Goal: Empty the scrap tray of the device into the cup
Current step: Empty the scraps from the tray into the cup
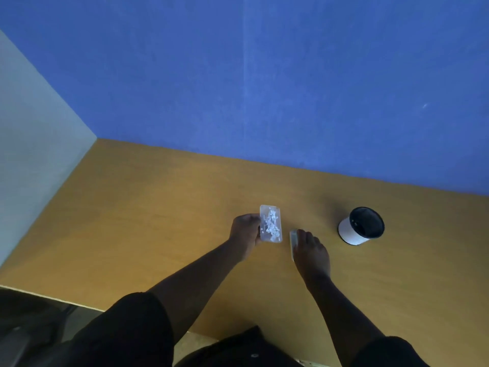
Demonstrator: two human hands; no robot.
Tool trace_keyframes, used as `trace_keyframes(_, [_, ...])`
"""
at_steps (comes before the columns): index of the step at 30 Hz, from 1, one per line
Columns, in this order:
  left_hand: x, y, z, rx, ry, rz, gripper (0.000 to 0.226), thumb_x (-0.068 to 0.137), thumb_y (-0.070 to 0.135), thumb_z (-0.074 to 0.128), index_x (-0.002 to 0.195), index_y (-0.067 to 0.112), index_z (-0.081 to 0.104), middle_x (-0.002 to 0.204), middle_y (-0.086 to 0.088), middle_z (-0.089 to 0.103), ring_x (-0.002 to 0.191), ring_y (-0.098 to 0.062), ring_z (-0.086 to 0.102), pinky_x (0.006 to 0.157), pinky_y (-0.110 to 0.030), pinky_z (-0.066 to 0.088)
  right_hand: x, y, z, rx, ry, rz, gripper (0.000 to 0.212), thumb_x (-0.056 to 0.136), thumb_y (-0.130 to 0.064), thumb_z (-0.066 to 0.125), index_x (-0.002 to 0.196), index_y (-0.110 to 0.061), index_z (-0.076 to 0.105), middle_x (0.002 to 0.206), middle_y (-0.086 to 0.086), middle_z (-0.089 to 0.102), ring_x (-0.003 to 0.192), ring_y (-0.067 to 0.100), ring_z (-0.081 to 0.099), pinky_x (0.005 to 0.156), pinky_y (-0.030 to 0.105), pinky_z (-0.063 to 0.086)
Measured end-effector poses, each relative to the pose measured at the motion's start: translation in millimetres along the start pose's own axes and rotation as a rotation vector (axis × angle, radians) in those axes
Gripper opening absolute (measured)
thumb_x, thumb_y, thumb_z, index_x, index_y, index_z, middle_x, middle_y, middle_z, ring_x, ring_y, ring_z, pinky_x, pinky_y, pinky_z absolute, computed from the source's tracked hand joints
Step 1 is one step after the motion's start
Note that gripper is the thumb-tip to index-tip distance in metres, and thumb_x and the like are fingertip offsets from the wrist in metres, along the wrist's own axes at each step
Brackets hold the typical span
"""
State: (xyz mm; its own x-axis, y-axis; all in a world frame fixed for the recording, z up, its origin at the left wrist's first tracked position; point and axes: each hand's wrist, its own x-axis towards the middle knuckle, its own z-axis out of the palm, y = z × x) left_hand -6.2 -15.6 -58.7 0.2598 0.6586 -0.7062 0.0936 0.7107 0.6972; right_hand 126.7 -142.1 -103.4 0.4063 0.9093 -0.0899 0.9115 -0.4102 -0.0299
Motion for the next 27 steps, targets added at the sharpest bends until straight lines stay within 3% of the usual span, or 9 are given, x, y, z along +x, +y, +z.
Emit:
trace_keyframes(2, [3.9,-2.2,-1.7,0.017,-0.011,-0.013,0.018,0.094,0.005,0.051,0.091,0.008,0.068,0.093,-0.018,0.069,0.091,-0.034,0.068,0.091,-0.052,0.054,-0.5,-6.4,3.9,-0.008,0.018,-0.002,0.037,0.082,-0.009,0.071,0.116,0.001,0.061,0.096,0.016,0.070,0.078,0.029,0.070,0.059,0.039,0.059])
trace_keyframes(6, [4.7,-5.0,-0.2,0.032,-0.023,-0.018,0.020,0.095,0.003,0.051,0.086,0.009,0.067,0.087,-0.014,0.070,0.083,-0.031,0.069,0.082,-0.048,0.058,0.0,-8.8,12.3,-0.002,0.000,0.001,0.040,0.088,-0.012,0.063,0.125,-0.001,0.057,0.106,0.018,0.069,0.084,0.031,0.070,0.064,0.041,0.059])
trace_keyframes(10, [5.9,-7.7,-1.5,0.062,-0.035,-0.023,0.016,0.096,0.006,0.053,0.090,0.007,0.068,0.095,-0.019,0.069,0.092,-0.034,0.068,0.094,-0.057,0.054,-3.4,-8.6,21.5,0.049,-0.033,0.021,0.048,0.091,-0.022,0.059,0.135,-0.008,0.046,0.115,0.016,0.066,0.092,0.029,0.069,0.071,0.040,0.059])
trace_keyframes(15, [5.9,-5.2,-2.1,0.078,-0.035,-0.005,0.017,0.096,0.008,0.055,0.087,0.010,0.069,0.101,-0.021,0.071,0.099,-0.039,0.070,0.092,-0.057,0.055,-5.5,-5.8,24.9,0.139,-0.045,0.035,0.054,0.093,-0.037,0.054,0.139,-0.015,0.037,0.124,0.014,0.061,0.098,0.027,0.066,0.077,0.038,0.059])
trace_keyframes(19, [5.1,-2.6,2.7,0.098,-0.020,0.007,0.018,0.096,0.009,0.055,0.086,0.013,0.069,0.105,-0.021,0.072,0.104,-0.040,0.069,0.094,-0.059,0.054,-11.1,-5.6,13.5,0.193,-0.009,0.070,0.058,0.089,-0.048,0.055,0.136,-0.018,0.042,0.119,0.009,0.062,0.094,0.023,0.066,0.074,0.035,0.057])
trace_keyframes(22, [4.1,-0.5,12.3,0.096,-0.026,0.011,0.016,0.095,0.008,0.055,0.092,0.007,0.071,0.102,-0.022,0.072,0.100,-0.040,0.070,0.094,-0.059,0.054,-7.7,-4.1,-1.5,0.359,0.066,0.138,0.038,0.096,-0.039,0.047,0.127,-0.016,0.050,0.117,0.008,0.064,0.091,0.022,0.066,0.070,0.035,0.058])
trace_keyframes(24, [1.3,1.1,22.1,0.091,-0.033,0.008,0.017,0.094,0.007,0.056,0.086,0.010,0.070,0.100,-0.021,0.071,0.094,-0.036,0.069,0.093,-0.058,0.054,1.0,-0.4,-15.1,0.534,0.117,0.174,0.026,0.099,-0.027,0.044,0.115,-0.012,0.059,0.110,0.011,0.067,0.084,0.021,0.066,0.067,0.033,0.057])
trace_keyframes(27, [-3.3,1.8,40.0,0.066,-0.060,0.003,0.020,0.095,0.005,0.055,0.081,0.011,0.068,0.097,-0.020,0.069,0.089,-0.033,0.067,0.089,-0.053,0.056,16.9,9.4,-41.1,0.845,0.091,0.258,0.027,0.097,-0.016,0.043,0.098,-0.008,0.069,0.094,0.010,0.074,0.077,0.023,0.067,0.069,0.034,0.054])
